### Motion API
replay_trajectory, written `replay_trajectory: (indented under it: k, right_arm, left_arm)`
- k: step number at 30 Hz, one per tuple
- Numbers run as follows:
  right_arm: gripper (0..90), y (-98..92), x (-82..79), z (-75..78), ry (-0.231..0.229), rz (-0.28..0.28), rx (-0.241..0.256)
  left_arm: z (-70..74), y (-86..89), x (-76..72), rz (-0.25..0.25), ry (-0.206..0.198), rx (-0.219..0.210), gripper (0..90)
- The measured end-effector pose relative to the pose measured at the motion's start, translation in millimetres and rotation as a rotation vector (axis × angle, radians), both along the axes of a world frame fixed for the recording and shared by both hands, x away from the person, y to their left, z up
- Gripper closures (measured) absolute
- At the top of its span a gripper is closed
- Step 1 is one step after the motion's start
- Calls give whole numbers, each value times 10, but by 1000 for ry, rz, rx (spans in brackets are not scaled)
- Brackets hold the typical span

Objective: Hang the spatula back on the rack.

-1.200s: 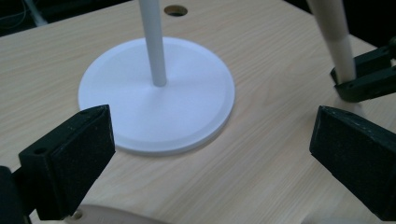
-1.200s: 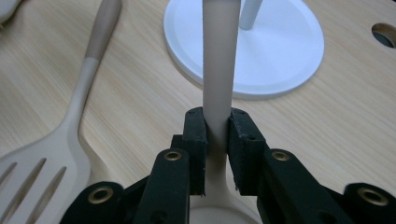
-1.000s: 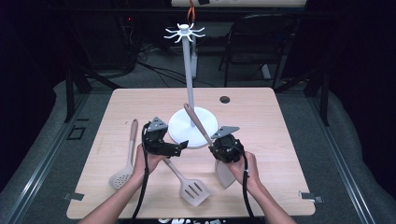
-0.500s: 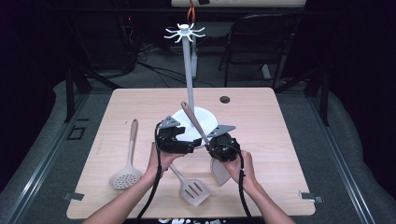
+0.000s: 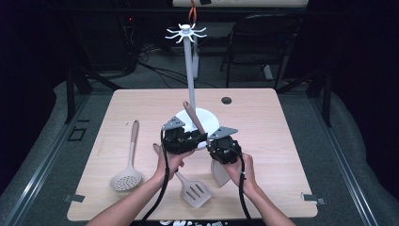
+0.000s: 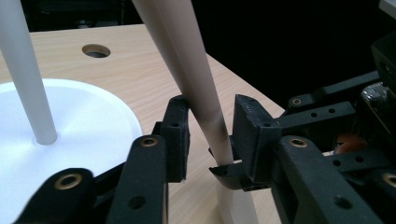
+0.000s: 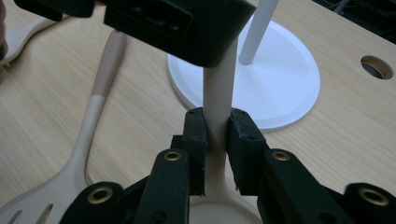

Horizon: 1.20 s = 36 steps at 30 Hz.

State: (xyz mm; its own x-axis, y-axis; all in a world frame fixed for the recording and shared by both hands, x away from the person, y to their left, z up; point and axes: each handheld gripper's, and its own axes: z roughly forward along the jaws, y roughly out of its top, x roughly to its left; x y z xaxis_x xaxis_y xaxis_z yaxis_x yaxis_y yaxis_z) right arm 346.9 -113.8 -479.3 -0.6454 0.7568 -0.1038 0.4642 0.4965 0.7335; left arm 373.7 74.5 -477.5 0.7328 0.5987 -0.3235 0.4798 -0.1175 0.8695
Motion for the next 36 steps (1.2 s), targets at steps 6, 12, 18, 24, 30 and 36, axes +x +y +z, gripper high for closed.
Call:
replay_trajectory:
  k: [6,12,18,24,30,36]
  right_arm:
    - [784,-6,-9,2,-24,-4,19]
    - [781,-10,-22,16,-41,-2,32]
    - [774,-20,-30,30,-59,8,47]
    - [762,-42,-39,51,-71,14,59]
    - [717,-39,-49,61,-70,24,51]
    - [657,-93,-46,88,-73,19,52]
  left_arm:
    - [-13,-2,17,-3,12,-52,695]
    - [-14,13,43,-19,28,-102,742]
    - [0,9,33,-21,19,-132,762]
    - [43,-8,27,-39,14,-126,770]
    - [72,2,20,-48,-8,-120,774]
    - [101,16,24,-48,-21,-111,775]
